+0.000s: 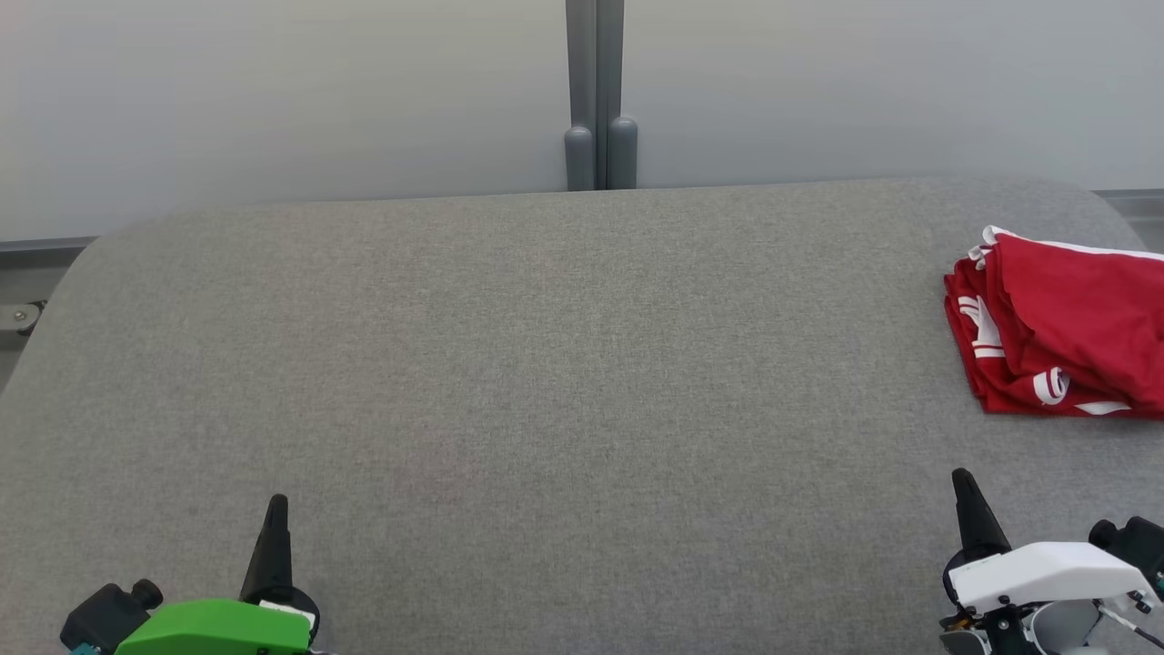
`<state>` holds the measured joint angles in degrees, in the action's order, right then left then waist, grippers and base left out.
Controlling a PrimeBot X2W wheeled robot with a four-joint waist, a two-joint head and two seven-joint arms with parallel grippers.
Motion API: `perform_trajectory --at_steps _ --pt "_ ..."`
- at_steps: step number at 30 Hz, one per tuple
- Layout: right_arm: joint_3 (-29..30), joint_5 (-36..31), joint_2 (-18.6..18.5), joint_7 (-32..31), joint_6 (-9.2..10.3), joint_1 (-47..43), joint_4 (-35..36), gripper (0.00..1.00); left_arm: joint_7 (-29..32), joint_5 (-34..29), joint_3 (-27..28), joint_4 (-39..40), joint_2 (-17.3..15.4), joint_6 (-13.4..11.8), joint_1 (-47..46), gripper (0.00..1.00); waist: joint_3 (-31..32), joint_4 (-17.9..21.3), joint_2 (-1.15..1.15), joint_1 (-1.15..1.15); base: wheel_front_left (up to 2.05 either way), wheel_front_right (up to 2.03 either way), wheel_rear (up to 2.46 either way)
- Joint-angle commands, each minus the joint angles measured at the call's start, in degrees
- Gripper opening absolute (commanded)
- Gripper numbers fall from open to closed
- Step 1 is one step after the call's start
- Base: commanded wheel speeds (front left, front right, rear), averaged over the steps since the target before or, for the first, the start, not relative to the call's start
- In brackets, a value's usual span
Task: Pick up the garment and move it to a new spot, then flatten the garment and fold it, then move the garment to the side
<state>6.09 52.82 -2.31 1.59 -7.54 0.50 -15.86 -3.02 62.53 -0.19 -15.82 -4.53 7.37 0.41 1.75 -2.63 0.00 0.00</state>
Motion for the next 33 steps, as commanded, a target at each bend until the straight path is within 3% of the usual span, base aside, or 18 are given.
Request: perform_trajectory --at_steps 1,33 --pt "0.2 1.9 -0.4 -0.3 0.04 1.5 0.8 0.0 0.4 1.8 0.5 0.7 -0.1 0.1 -1.7 0.0 0.0 0.1 0.0 0.0 0.0 0.0 0.0" --pt "0.7 22.8 -0.6 -5.0 0.04 3.8 1.7 0.0 5.0 17.7 3.3 1.6 0.7 0.2 -4.5 0.0 -0.9 1.3 0.0 0.0 0.0 0.0 0.0"
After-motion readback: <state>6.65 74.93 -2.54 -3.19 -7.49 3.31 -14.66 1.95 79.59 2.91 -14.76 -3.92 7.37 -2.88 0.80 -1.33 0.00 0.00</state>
